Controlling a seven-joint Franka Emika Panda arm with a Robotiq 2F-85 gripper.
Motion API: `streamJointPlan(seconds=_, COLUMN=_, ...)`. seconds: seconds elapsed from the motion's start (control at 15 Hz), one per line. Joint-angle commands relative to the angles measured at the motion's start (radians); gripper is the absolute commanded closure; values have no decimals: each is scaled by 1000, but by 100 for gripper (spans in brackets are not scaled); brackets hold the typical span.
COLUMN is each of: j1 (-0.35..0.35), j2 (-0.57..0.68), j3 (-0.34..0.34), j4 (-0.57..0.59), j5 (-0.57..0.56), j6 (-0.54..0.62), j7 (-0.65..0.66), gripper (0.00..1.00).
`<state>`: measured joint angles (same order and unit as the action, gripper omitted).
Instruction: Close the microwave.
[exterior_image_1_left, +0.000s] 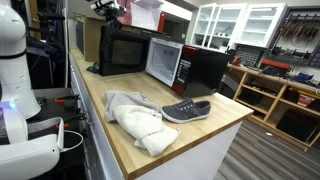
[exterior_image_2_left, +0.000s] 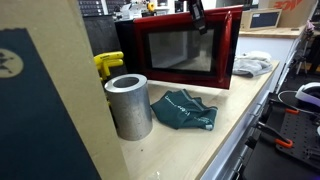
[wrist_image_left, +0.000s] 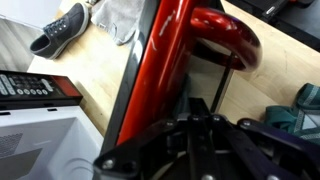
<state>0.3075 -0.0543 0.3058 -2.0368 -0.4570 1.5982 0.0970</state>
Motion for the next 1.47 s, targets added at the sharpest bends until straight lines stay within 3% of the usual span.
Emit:
streamJointPlan(seconds=0.0, j1=-19, j2=-99, j3=-20, j4=-124, j5=-68, j6=118, j7=-89, gripper=100)
streamJointPlan(seconds=0.87, j1=-92, j2=-148, j3=-114, j4=-266, j5=-343, j6=504, j7=-368, gripper=100)
streamJointPlan(seconds=1.4, j1=-210, j2=-70, j3=-221, j4=-308, j5=-872, j6=785, j7=-294, gripper=100)
